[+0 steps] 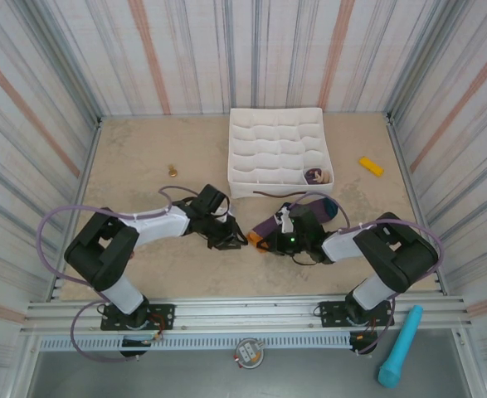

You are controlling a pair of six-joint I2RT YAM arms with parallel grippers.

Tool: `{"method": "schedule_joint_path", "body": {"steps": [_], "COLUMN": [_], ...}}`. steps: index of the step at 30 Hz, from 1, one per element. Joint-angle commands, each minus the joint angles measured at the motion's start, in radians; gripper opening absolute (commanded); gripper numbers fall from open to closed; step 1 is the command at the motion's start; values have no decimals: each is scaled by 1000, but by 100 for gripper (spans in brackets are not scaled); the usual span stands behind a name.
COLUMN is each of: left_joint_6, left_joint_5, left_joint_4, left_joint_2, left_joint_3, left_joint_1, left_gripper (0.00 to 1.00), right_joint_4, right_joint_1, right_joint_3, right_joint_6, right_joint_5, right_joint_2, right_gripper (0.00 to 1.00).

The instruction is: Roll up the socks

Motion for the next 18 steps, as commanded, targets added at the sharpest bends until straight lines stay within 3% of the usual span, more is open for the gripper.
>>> {"method": "schedule_joint_path", "body": {"steps": [1, 5, 18], "left_joint_6": [19, -23, -66], "left_joint_5": [-51, -72, -61], "left_joint_4": [28, 29, 5], "left_joint_2": [-1, 29, 132], "left_joint_3": [24, 51, 100], "left_joint_1": [-3, -8, -17], "left_gripper": [34, 42, 32], "right_joint_4": [12, -14, -30], "right_joint_1": [-12, -13, -13], "right_joint_3": [-10, 7, 18], "right_joint_6": [47, 35, 29], "right_joint_5": [-26, -31, -20], "right_joint_2": [25, 27, 22], "right_gripper": [0, 0, 0]}}
